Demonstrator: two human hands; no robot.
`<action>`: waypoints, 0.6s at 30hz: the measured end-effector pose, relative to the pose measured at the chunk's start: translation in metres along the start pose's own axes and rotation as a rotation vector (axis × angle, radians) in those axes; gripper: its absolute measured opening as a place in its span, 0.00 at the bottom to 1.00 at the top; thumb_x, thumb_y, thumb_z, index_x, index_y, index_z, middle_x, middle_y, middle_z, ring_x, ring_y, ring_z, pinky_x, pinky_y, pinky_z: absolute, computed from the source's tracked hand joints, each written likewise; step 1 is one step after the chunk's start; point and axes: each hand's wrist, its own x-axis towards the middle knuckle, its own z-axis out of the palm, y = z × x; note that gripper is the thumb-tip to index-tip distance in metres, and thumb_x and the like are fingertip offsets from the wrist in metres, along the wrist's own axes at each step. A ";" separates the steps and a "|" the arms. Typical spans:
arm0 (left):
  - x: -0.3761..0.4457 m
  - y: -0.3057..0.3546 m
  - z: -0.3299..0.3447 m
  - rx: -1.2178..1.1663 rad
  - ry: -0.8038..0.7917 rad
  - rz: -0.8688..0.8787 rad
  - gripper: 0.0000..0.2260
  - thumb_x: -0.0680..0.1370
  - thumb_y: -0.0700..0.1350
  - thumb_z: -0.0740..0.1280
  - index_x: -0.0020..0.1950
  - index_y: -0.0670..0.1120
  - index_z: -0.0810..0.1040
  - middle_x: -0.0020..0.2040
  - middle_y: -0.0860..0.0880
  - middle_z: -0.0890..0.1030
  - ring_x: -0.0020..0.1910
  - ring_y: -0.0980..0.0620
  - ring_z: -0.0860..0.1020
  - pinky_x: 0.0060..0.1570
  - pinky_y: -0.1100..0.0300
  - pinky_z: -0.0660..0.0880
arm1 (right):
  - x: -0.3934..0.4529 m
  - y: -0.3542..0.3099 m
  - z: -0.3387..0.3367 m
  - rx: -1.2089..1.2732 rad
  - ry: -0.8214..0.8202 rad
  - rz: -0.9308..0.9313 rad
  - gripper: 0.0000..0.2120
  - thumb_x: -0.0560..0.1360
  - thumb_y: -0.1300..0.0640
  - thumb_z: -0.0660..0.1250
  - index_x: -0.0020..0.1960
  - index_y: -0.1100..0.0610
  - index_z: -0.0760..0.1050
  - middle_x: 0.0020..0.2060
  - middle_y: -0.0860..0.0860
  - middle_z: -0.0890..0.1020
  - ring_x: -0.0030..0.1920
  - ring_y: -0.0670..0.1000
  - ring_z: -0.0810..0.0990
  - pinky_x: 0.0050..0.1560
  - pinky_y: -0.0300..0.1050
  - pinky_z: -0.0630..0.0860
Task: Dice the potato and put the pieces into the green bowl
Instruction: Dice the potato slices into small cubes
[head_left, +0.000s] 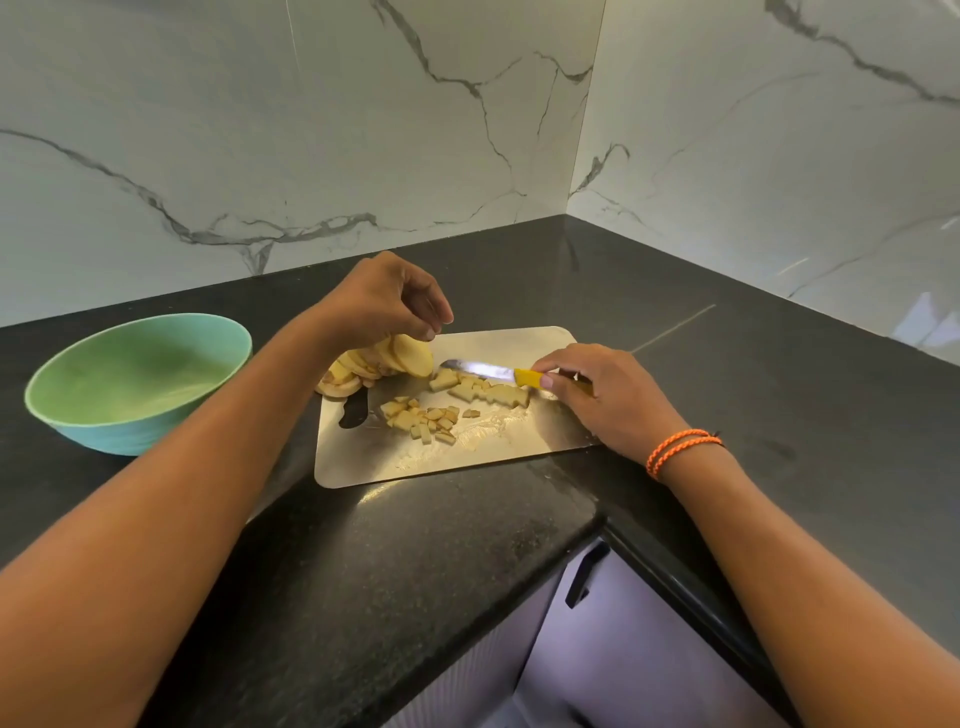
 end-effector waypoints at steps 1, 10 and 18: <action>0.000 0.000 0.000 0.009 -0.024 0.002 0.11 0.73 0.31 0.78 0.50 0.45 0.88 0.44 0.48 0.88 0.45 0.52 0.87 0.51 0.57 0.83 | 0.000 0.000 0.000 0.028 -0.022 -0.023 0.11 0.84 0.49 0.63 0.62 0.47 0.82 0.54 0.43 0.83 0.54 0.46 0.78 0.57 0.51 0.78; -0.001 -0.004 -0.024 0.275 -0.341 -0.167 0.15 0.76 0.53 0.77 0.63 0.58 0.83 0.64 0.56 0.79 0.65 0.54 0.75 0.68 0.49 0.73 | -0.011 0.011 -0.009 0.086 0.041 0.066 0.11 0.83 0.52 0.65 0.61 0.50 0.83 0.55 0.45 0.83 0.56 0.47 0.78 0.60 0.52 0.78; -0.005 -0.005 -0.023 0.281 -0.422 -0.198 0.21 0.73 0.45 0.81 0.63 0.60 0.82 0.67 0.52 0.75 0.67 0.47 0.74 0.68 0.47 0.76 | -0.014 0.009 -0.006 0.125 0.062 0.017 0.10 0.83 0.54 0.66 0.58 0.51 0.84 0.52 0.43 0.83 0.54 0.46 0.79 0.57 0.51 0.79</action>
